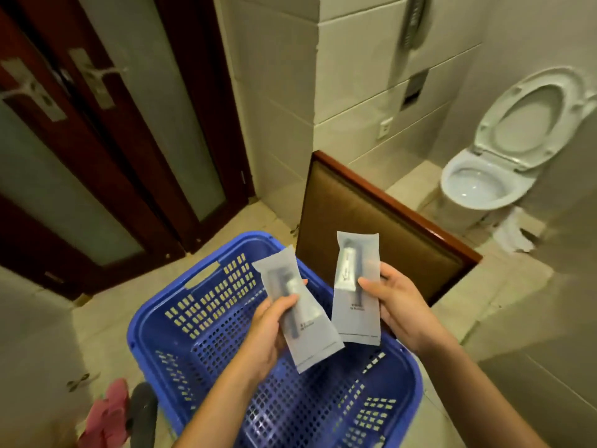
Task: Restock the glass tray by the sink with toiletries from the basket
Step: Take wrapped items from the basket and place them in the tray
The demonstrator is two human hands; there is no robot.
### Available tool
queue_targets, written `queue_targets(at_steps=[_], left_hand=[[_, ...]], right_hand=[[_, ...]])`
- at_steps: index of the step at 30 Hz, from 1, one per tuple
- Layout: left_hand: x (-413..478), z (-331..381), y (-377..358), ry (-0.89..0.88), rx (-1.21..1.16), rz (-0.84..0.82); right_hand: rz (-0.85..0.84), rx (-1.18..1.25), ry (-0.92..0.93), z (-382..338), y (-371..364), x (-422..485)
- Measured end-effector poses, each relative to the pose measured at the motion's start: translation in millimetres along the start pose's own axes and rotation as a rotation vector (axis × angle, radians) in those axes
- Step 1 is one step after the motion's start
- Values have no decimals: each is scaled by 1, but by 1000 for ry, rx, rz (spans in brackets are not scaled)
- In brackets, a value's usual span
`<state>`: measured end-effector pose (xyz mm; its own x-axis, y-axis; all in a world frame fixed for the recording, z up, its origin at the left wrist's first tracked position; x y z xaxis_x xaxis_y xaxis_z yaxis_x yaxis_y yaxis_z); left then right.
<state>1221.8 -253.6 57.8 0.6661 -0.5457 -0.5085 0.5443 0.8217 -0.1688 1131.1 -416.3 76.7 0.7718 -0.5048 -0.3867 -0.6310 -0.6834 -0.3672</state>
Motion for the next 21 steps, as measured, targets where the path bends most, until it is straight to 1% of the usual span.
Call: queue_targets(at_steps=[2,4,8,11,16,19,21], left_hand=[[-8,9,-19,-11,28,-49],[-13,16,-33,-31,84,-51],[-22,25,-75,-187,411,-99],[-39,24,-112,-268,540,-167],[-100,1,-184,-327,614,-344],[-141,-28,-222,-332,603,-427],[-176,-54,-248,-322,619,-483]], right_hand=[[38,13,57,-16,11,-19],[76,19,91,-29,24,-38],[162,28,150,-57,60,-79],[202,81,204,-73,87,-114],[250,104,301,-82,135,-200],[294,106,330,-73,169,-262],[358,97,343,-61,195,-311]])
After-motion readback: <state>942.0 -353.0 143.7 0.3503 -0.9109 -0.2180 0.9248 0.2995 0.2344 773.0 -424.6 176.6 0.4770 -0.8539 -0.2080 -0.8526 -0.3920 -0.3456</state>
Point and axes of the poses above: each hand's wrist, its own x-axis towards the middle knuckle, its own y-axis out of the back of the hand, z = x × y, the point moved 4 cm from there along x, towards the middle knuckle, and after that the axes turned 12 degrees about x, right-handed, at the moved point
